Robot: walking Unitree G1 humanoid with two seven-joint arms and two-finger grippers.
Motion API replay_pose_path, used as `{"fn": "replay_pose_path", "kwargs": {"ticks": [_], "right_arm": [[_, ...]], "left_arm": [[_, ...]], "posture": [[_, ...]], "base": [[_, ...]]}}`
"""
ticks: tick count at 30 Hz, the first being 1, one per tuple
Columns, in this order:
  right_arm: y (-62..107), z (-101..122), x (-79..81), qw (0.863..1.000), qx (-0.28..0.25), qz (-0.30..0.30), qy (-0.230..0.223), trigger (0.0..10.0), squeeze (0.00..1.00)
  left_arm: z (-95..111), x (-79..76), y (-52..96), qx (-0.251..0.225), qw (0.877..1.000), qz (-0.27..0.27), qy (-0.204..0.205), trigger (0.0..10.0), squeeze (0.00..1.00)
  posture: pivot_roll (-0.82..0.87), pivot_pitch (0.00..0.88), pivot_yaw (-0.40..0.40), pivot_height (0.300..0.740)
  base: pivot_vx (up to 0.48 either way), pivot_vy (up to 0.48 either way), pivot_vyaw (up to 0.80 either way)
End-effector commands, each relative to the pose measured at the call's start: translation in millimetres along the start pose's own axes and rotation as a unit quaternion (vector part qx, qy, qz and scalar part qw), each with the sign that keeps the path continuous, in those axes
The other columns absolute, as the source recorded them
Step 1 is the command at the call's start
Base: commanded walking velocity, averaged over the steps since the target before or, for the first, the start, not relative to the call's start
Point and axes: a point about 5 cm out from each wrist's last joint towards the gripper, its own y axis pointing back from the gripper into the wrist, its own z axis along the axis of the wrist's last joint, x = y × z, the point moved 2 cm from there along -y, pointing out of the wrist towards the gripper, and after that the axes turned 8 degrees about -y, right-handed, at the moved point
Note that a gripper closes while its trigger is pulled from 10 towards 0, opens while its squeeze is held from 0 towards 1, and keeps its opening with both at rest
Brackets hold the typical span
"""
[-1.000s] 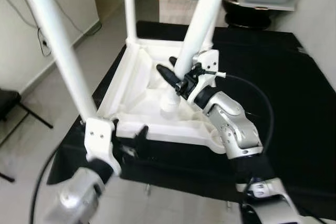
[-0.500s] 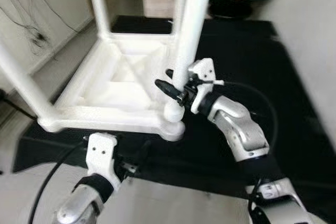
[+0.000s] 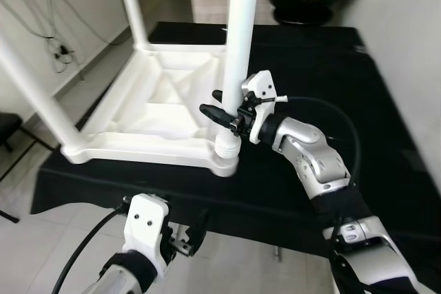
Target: Building children table
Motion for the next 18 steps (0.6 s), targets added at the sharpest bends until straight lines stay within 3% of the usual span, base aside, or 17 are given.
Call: {"fn": "replay_pose_path", "kwargs": {"ticks": [1,5,13,18], "right_arm": [[-4.1,1,0.2,1.000,-0.006,0.000,0.001,10.0,0.00],[-9.0,8,-4.7,1.000,-0.022,-0.010,-0.003,10.0,0.00],[-12.0,22,-21.1,0.998,-0.049,-0.043,-0.005,10.0,0.00],[-8.1,26,-27.5,0.995,-0.071,-0.064,-0.036,10.0,0.00]], "left_arm": [[-2,6.9,3.9,0.012,0.999,0.022,-0.022,10.0,0.00],[-2,11.3,7.5,0.014,0.998,0.036,-0.045,10.0,0.00],[-4,3.1,8.3,0.020,0.999,0.002,-0.035,10.0,0.00],[-2,6.8,5.9,0.013,0.999,0.011,-0.028,10.0,0.00]], "posture": [[0.08,0.198,-0.032,0.740],[0.09,0.211,-0.027,0.740],[0.09,0.225,-0.021,0.740],[0.09,0.228,-0.023,0.740]], "base": [[0.000,0.000,0.00],[0.000,0.000,0.00],[0.000,0.000,0.00],[0.000,0.000,0.00]]}}
